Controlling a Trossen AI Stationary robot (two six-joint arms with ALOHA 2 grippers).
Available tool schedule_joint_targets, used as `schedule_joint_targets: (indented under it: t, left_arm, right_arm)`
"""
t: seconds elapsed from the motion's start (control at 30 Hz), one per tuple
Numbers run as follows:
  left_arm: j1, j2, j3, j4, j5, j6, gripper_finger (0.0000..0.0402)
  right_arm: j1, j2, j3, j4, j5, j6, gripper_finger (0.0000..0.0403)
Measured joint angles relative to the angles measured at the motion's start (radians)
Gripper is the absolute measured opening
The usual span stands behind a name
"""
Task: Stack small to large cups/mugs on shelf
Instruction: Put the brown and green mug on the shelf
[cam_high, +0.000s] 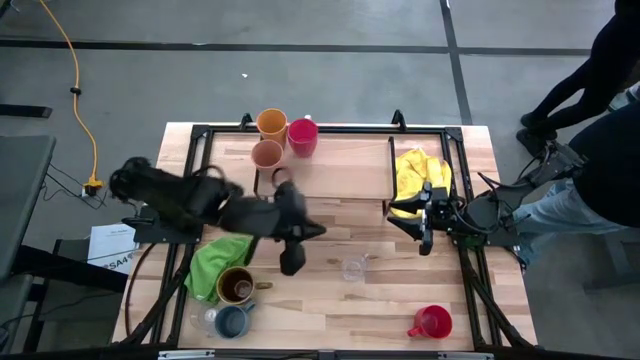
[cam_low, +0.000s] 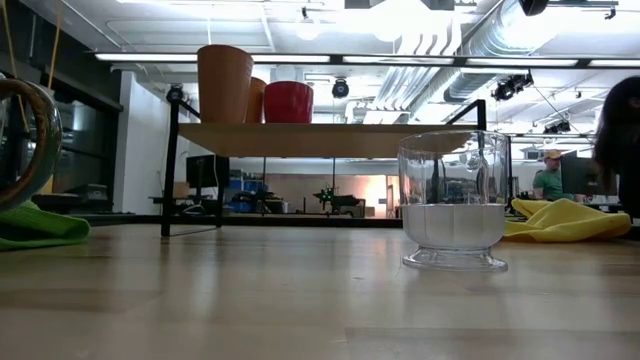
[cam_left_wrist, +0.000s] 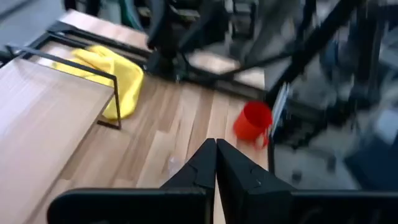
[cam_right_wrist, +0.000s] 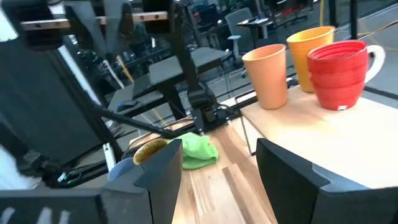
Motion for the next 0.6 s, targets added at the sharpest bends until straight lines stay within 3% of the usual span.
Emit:
schedule_joint_targets:
  t: [0.17,0.37,0.5,0.6]
  left_arm:
    - [-0.094,-0.205,-0.383,0.316,-0.091,-0.12,0.0]
    - [-0.167,-0.453,-0.793,0.755,-0.1,-0.076,0.0]
    - [-0.18,-0.616,-0.975,0.884,-0.124,-0.033,0.0]
    - [-0.178,-0.725,-1.064,0.875,-0.136,-0.019,0.0]
  right_arm:
    - [0.0,0.0,0.0,-0.011,-0.044,0.002,0.0197]
    - [0.0,0.0,0.0,-0.009,-0.037,0.005,0.0197]
    - [0.0,0.0,0.0,0.004,-0.016,0.004,0.0197]
    - [0.0,0.0,0.0,0.032,-0.001,0.0,0.0197]
